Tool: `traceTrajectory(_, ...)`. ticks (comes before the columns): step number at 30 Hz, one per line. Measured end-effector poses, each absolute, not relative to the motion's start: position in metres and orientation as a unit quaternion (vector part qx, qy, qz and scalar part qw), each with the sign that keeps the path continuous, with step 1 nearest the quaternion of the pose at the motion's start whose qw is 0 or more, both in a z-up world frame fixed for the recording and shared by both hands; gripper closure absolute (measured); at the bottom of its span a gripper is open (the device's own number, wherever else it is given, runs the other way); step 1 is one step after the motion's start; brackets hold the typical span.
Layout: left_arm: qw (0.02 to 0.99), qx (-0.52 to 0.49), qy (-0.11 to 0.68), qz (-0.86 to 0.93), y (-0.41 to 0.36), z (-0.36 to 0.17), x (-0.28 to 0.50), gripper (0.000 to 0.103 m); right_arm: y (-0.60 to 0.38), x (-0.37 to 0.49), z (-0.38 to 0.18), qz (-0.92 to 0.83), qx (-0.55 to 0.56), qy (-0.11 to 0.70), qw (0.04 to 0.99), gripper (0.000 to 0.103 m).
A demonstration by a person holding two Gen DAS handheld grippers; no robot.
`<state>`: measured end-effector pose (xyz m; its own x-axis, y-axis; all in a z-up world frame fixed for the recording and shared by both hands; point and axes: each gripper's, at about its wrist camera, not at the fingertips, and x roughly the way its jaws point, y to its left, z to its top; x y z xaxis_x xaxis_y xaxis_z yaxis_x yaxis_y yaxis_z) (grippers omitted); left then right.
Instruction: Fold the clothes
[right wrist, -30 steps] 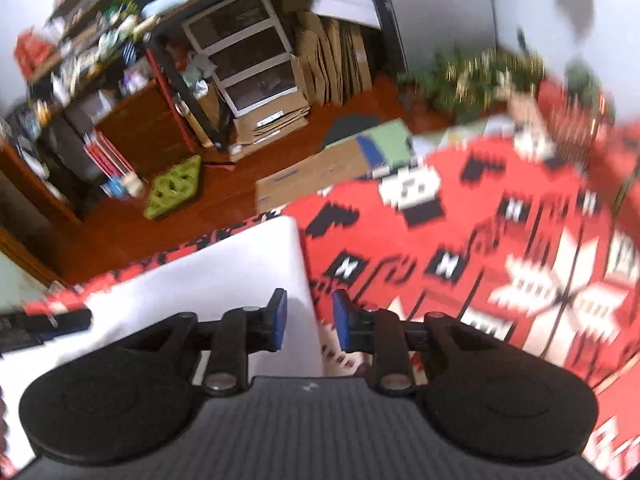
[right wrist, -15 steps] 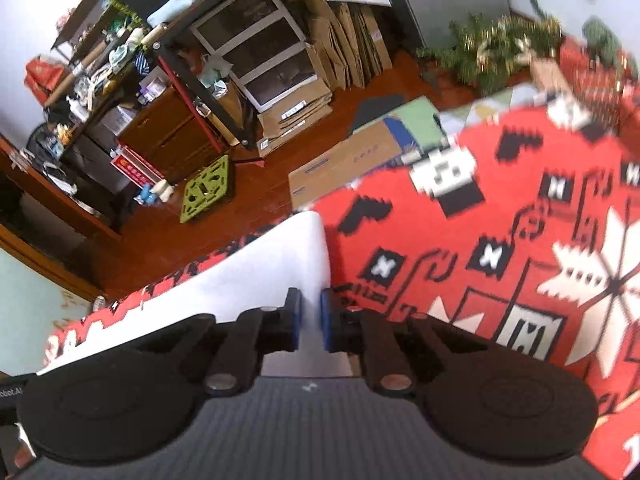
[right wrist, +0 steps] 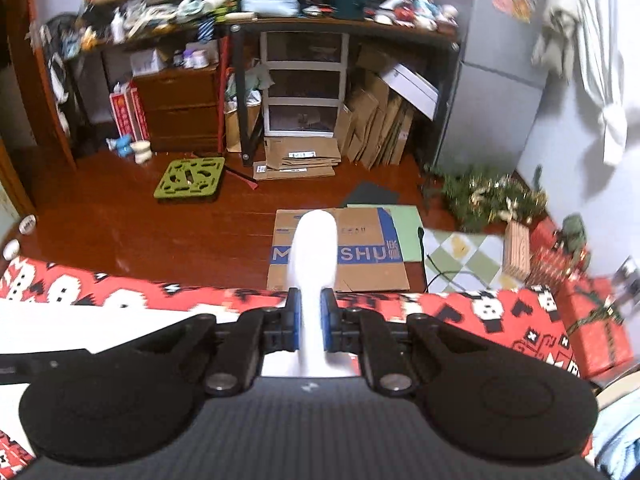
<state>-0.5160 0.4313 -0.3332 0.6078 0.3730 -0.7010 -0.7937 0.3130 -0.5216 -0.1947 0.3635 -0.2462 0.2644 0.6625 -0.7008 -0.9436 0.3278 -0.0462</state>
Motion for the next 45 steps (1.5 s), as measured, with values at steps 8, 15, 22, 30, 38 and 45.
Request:
traceTrajectory(8,0.748,-0.462,0.225,0.420,0.435,-0.330,-0.641,0.081,0.422,-0.383,-0.256,0.543,-0.275,0.266,0.747,0.093)
traceTrajectory(15,0.728,-0.487,0.219,0.429,0.430,-0.351,-0.675,0.081,0.459,-0.505,-0.341,0.560,-0.348,0.268,0.703,0.083)
traceTrajectory(22,0.746,-0.499,0.214,0.385,0.442,-0.362,-0.630,0.072,0.436,-0.522,-0.347,0.593,-0.319,0.287,0.681,0.075)
traceTrajectory(30,0.746,-0.504,0.238,0.365,0.476,-0.396,-0.534,0.065,0.383,-0.418,-0.337,0.551,-0.295,0.330,0.707,0.072)
traceTrajectory(38,0.778,-0.424,0.260,0.384,0.474,-0.385,-0.491,0.100,0.370,-0.335,-0.350,0.600,-0.266,0.356,0.665,0.093)
traceTrajectory(45,0.761,-0.414,0.327,0.377,0.470,-0.413,-0.486,0.100,0.395,-0.327,-0.384,0.626,-0.240,0.395,0.627,0.093)
